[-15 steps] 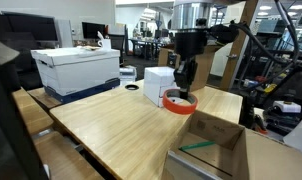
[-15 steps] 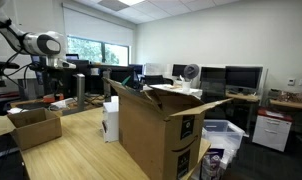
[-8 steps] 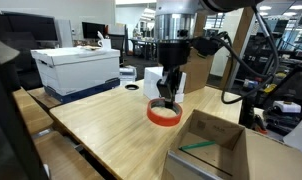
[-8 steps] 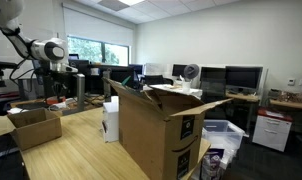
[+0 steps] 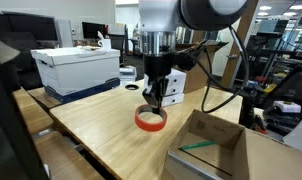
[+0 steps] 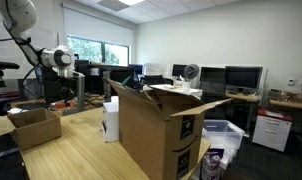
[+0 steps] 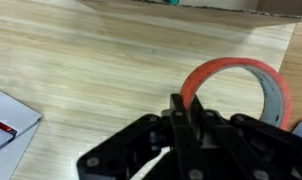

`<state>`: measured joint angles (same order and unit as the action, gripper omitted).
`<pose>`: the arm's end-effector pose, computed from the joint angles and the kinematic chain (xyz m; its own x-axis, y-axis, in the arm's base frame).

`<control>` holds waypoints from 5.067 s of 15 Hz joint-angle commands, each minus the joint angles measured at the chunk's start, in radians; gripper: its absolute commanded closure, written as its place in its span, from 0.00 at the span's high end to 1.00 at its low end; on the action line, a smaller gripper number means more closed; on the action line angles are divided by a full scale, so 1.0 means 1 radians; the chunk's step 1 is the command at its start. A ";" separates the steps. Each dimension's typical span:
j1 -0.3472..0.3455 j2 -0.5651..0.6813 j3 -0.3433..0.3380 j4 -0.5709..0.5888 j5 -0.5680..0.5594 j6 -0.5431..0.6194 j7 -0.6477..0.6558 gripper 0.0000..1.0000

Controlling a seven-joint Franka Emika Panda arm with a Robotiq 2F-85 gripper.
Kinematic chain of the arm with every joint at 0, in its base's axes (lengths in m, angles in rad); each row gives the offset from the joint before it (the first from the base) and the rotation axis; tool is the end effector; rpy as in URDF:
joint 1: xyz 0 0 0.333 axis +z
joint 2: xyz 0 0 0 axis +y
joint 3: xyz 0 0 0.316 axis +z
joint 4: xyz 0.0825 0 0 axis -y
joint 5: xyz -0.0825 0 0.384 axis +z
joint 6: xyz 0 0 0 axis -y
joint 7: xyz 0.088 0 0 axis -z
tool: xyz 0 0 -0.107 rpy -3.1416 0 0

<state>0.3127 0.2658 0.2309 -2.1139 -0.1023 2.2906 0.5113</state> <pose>0.4863 0.2894 0.2848 0.9933 0.0956 -0.0648 0.0988 -0.9939 0.0490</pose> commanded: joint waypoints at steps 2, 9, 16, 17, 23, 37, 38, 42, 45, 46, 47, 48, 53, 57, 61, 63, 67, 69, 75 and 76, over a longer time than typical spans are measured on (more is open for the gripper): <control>0.021 0.059 -0.048 0.059 -0.031 0.003 0.009 0.06; 0.023 0.128 -0.085 0.119 -0.015 -0.009 -0.005 0.06; 0.030 0.134 -0.087 0.091 -0.008 0.014 -0.012 0.06; 0.033 0.135 -0.088 0.088 -0.009 0.016 -0.010 0.06; 0.042 0.172 -0.088 0.091 -0.003 0.019 -0.011 0.05; 0.052 0.245 -0.093 0.100 0.012 0.064 -0.012 0.05; 0.053 0.245 -0.092 0.099 0.013 0.065 -0.012 0.04; 0.056 0.247 -0.094 0.100 0.014 0.067 -0.016 0.35; 0.059 0.235 -0.094 0.092 0.010 0.070 -0.016 0.50; 0.059 0.230 -0.092 0.089 0.011 0.070 -0.018 0.55; 0.058 0.222 -0.089 0.086 0.014 0.069 -0.022 0.61; 0.058 0.210 -0.087 0.081 0.015 0.068 -0.024 0.67; 0.059 0.116 -0.069 0.050 0.012 0.037 -0.057 0.92; 0.057 0.003 -0.041 -0.001 0.020 0.021 -0.067 1.00; 0.050 -0.089 -0.015 -0.059 0.032 0.008 -0.064 1.00; 0.048 -0.137 -0.002 -0.099 0.038 0.003 -0.060 1.00; 0.045 -0.249 0.020 -0.214 0.032 0.015 -0.053 1.00; 0.042 -0.289 0.030 -0.268 0.037 0.022 -0.063 1.00; 0.044 -0.327 0.064 -0.368 0.066 0.028 -0.072 1.00; 0.047 -0.322 0.073 -0.380 0.064 0.033 -0.072 1.00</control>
<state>0.3702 -0.0217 0.2772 -2.4293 -0.0674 2.2941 0.4780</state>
